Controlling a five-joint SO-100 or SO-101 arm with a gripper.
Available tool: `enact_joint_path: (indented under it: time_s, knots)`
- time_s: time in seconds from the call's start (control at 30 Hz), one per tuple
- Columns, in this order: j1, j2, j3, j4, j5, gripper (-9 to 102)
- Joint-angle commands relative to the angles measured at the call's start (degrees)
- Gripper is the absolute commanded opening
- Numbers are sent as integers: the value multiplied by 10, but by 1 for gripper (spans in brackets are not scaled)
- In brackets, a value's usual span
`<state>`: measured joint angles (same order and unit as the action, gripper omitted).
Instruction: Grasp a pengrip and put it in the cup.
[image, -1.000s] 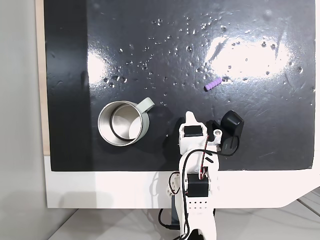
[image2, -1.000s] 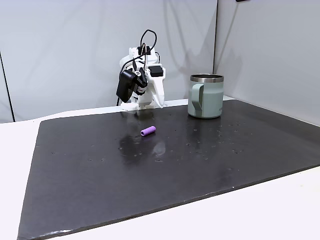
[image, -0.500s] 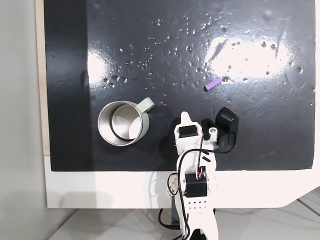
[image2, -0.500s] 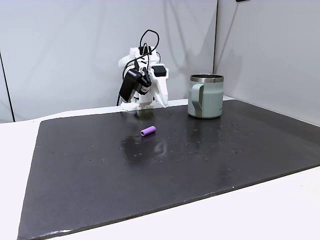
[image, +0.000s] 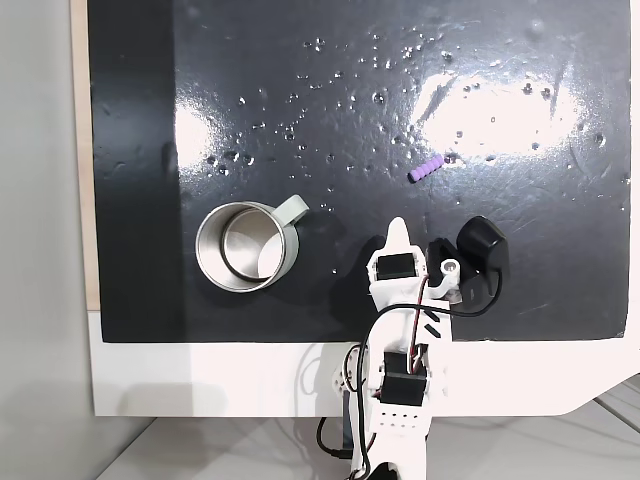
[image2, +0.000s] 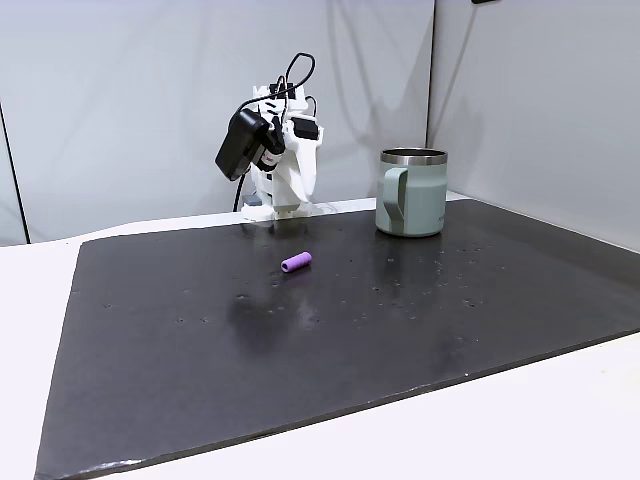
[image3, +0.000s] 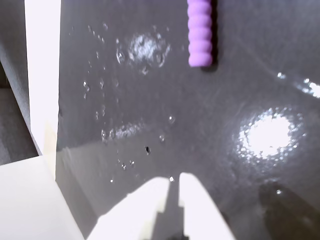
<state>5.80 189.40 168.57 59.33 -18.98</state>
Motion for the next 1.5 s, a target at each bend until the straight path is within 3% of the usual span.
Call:
enact_joint_path:
  time_s: [0.0,0.57,0.8,1.47]
  knots:
    - [22,-26,-55,-10,-32,8]
    - [80,-536,-337,-92,-56,17]
    - [69,-635,-388,-95,-71,23]
    - [64,-982,-608,-75,-90,23]
